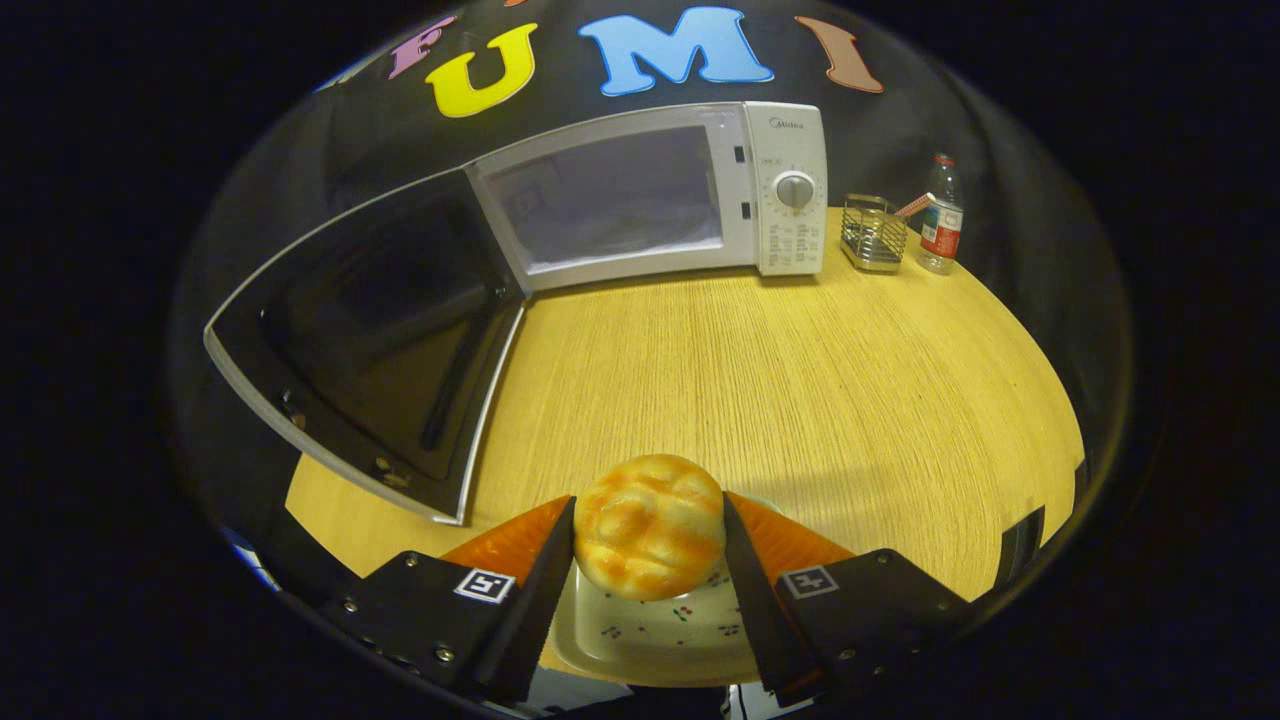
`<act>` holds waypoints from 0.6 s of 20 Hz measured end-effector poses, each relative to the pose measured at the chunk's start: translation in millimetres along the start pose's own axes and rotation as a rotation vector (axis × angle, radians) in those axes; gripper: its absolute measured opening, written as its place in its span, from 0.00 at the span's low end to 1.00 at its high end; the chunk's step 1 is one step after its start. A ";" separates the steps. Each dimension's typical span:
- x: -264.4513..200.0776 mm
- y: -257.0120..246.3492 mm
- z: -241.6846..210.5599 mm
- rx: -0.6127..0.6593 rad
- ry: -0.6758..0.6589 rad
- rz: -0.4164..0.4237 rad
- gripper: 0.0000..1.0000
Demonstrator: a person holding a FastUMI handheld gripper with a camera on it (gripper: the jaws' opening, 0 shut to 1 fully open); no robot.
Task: Open the microwave, put the food inside, and close the microwave door.
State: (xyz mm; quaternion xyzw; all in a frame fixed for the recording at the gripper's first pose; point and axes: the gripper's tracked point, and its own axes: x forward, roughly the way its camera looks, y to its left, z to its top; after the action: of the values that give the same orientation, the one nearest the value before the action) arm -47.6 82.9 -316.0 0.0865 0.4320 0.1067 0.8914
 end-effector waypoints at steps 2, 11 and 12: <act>3.8 8.7 26.2 0.009 -0.048 0.029 0.81; 37.9 46.0 138.3 0.042 -0.236 0.125 0.81; 42.1 49.4 147.9 0.047 -0.257 0.131 0.81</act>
State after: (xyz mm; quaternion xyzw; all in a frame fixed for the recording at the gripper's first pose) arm 88.8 132.4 -244.9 0.1484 0.3103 0.1427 0.9281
